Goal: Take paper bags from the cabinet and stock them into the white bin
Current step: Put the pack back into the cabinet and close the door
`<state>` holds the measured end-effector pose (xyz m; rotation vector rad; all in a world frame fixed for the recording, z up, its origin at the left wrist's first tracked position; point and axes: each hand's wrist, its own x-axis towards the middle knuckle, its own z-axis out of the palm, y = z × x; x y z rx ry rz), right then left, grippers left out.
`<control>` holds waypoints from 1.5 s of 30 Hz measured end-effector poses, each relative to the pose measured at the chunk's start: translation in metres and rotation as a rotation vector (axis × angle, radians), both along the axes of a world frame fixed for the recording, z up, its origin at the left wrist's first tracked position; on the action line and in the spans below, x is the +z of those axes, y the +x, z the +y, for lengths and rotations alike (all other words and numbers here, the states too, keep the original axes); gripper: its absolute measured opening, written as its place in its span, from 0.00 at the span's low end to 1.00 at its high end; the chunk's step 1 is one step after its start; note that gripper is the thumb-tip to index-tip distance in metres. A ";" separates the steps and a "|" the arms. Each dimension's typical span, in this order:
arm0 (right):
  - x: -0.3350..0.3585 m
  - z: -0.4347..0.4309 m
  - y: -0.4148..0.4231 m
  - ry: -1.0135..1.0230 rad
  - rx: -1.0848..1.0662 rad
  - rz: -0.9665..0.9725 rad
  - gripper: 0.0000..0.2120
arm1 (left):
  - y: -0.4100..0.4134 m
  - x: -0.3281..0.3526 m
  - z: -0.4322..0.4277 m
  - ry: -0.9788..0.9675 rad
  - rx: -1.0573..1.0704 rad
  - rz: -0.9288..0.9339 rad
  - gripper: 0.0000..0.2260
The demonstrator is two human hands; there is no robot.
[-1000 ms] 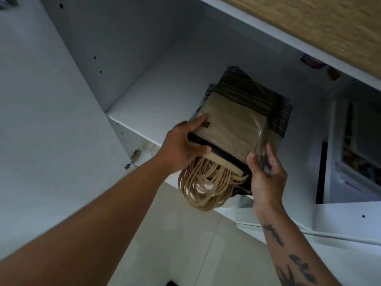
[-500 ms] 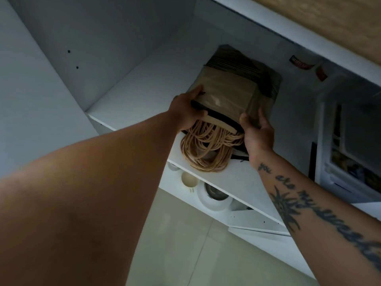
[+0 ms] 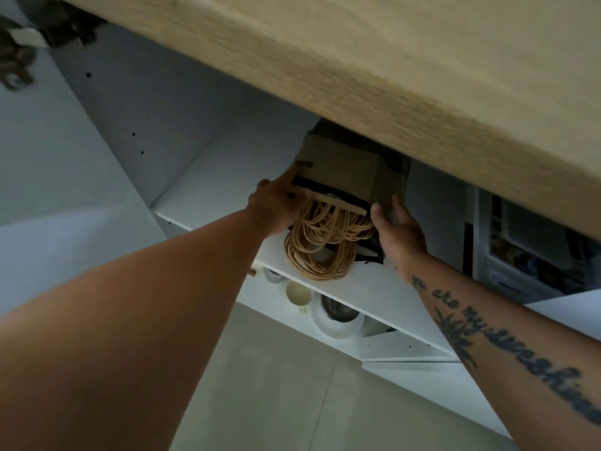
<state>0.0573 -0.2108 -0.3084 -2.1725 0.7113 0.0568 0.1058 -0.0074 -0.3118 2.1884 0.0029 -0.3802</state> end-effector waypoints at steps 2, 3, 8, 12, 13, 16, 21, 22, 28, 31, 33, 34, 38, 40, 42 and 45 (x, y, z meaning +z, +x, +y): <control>0.005 -0.001 -0.014 -0.006 0.005 0.018 0.29 | -0.009 0.003 0.009 0.051 -0.011 -0.001 0.25; 0.009 -0.001 -0.022 -0.009 0.013 0.033 0.29 | -0.013 0.005 0.015 0.080 -0.010 0.007 0.26; 0.032 0.013 -0.060 0.011 0.036 0.080 0.27 | -0.047 0.018 0.055 0.173 -0.025 0.064 0.28; 0.062 0.045 -0.088 0.108 -0.003 0.095 0.25 | -0.091 0.044 0.100 0.207 0.018 0.132 0.31; 0.071 0.055 -0.095 0.121 -0.016 0.097 0.25 | -0.103 0.052 0.111 0.216 0.029 0.149 0.31; 0.100 0.084 -0.121 0.140 -0.009 0.112 0.24 | -0.139 0.076 0.142 0.221 0.023 0.176 0.32; 0.144 0.115 -0.163 0.137 0.077 0.130 0.24 | -0.193 0.133 0.179 0.266 0.029 0.212 0.33; 0.155 0.119 -0.171 0.123 0.088 0.130 0.23 | -0.202 0.146 0.187 0.279 0.034 0.211 0.33; 0.220 0.135 -0.205 -0.190 0.331 0.054 0.22 | -0.242 0.226 0.235 0.293 0.184 -0.006 0.29; 0.251 0.140 -0.192 -0.340 0.447 -0.098 0.22 | -0.253 0.263 0.261 0.358 0.253 -0.217 0.27; 0.265 0.140 -0.179 -0.408 0.464 -0.144 0.22 | -0.259 0.277 0.282 0.431 0.296 -0.272 0.27; 0.271 0.140 -0.174 -0.457 0.477 -0.131 0.23 | -0.263 0.279 0.295 0.474 0.313 -0.261 0.27; 0.281 0.142 -0.156 -0.599 0.542 0.069 0.31 | -0.292 0.266 0.350 0.629 0.376 -0.041 0.32; 0.280 0.144 -0.154 -0.619 0.574 0.159 0.35 | -0.313 0.254 0.373 0.679 0.401 0.061 0.33; 0.278 0.150 -0.155 -0.651 0.588 0.208 0.39 | -0.332 0.242 0.388 0.761 0.394 0.085 0.34; 0.276 0.157 -0.156 -0.751 0.578 0.209 0.42 | -0.345 0.230 0.391 0.851 0.388 0.015 0.37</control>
